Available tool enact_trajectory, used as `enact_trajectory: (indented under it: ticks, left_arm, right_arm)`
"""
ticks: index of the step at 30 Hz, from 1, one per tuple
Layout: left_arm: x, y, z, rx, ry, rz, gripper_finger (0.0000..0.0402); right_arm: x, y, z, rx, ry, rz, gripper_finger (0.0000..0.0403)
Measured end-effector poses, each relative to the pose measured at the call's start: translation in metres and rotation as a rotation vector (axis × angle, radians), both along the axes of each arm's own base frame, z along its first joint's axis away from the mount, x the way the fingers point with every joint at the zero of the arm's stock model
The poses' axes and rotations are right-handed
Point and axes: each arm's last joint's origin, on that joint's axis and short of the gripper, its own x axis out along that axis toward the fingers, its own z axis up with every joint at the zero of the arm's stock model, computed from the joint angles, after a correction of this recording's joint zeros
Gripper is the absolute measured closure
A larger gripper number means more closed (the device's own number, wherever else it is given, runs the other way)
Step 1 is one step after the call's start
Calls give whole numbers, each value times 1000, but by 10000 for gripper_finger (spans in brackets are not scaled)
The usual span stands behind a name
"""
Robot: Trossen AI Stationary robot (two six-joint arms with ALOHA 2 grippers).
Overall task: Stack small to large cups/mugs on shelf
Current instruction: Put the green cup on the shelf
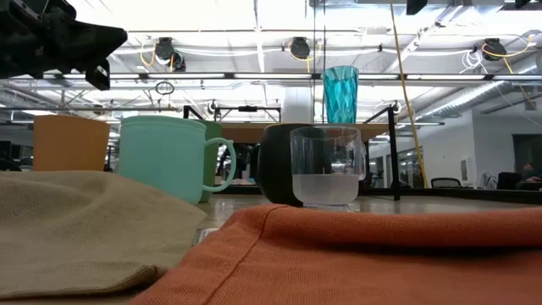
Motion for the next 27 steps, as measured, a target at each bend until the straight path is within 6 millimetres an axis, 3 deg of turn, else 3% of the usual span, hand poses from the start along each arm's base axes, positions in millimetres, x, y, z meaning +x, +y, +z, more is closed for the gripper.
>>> enact_trajectory:
  ticks: [10,27]
  left_arm:
    - [0,0,0,6,-4,1,371]
    - [-1,0,2,55,-27,23,371]
  right_arm:
    - [16,-1,-40,44,-1,4,273]
    - [16,-1,-37,41,-42,4,273]
